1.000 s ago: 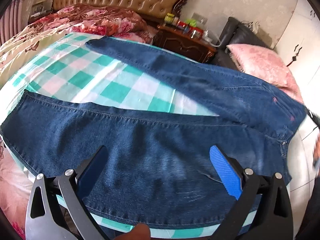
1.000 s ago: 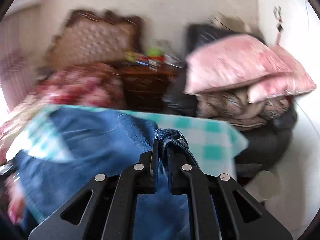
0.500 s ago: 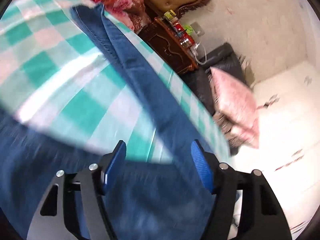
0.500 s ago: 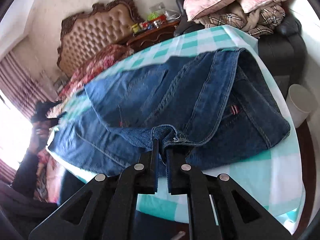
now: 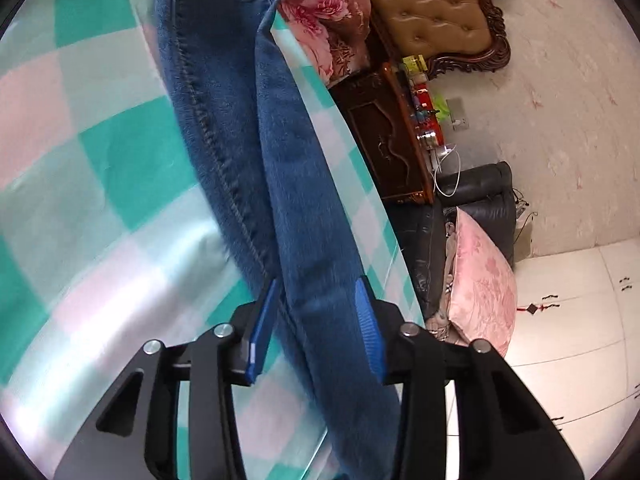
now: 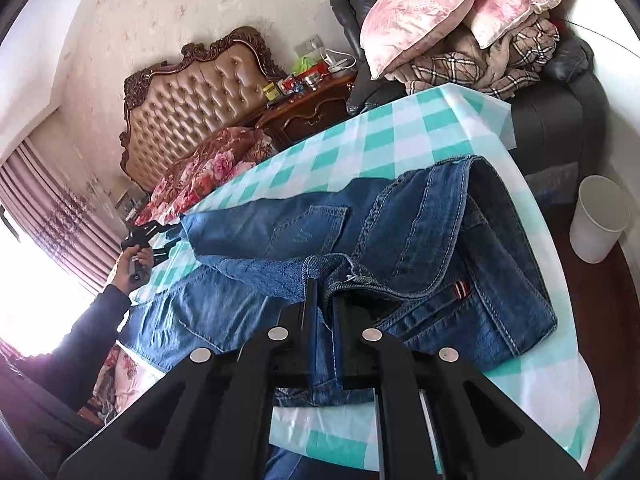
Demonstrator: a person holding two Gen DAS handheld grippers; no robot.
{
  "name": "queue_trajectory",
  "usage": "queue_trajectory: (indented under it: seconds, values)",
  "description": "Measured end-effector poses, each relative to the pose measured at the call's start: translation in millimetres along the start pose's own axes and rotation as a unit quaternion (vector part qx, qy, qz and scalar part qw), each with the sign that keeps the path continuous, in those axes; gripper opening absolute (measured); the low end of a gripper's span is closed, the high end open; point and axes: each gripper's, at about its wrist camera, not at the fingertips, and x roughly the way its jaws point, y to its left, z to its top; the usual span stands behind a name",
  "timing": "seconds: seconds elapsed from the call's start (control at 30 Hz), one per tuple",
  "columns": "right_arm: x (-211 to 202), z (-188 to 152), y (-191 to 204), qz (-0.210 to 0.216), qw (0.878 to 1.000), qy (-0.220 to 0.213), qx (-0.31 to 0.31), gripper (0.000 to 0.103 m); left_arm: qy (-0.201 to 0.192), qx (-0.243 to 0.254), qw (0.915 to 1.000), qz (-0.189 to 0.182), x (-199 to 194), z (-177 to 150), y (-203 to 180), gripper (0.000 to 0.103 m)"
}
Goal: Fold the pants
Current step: 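Grasp the jeans leg hem with the left gripper while the right gripper holds the waistband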
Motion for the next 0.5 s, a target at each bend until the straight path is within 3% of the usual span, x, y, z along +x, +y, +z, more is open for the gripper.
queue_trajectory:
  seconds: [0.17, 0.27, 0.37, 0.4, 0.43, 0.5]
  values:
    - [-2.3, 7.2, -1.2, 0.003, 1.000, -0.006, 0.001, 0.008, 0.008, -0.019, 0.9990, 0.040, 17.1, 16.5, 1.7, 0.033]
    - [-2.3, 10.5, -3.5, -0.001, 1.000, -0.007, -0.001, 0.008, 0.005, -0.032, 0.9986, 0.042, 18.9, 20.3, 4.7, 0.033]
    - [-1.3, 12.6, -5.8, 0.003, 1.000, -0.005, 0.002, 0.008, 0.003, -0.047, 0.9979, 0.044, 20.5, 21.0, 8.9, 0.026]
    - [-1.1, 13.3, -5.6, 0.003, 1.000, -0.004, 0.001, 0.008, 0.004, -0.049, 0.9979, 0.042, 22.2, 22.3, 10.1, 0.022]
    - [-1.0, 13.7, -5.5, 0.001, 1.000, -0.003, -0.002, 0.008, 0.007, -0.053, 0.9977, 0.042, 23.7, 24.7, 12.5, 0.004]
    - [-0.9, 16.7, -7.8, -0.002, 1.000, 0.000, -0.005, 0.008, 0.002, -0.065, 0.9974, 0.030, 17.1, 26.3, 16.5, 0.001]
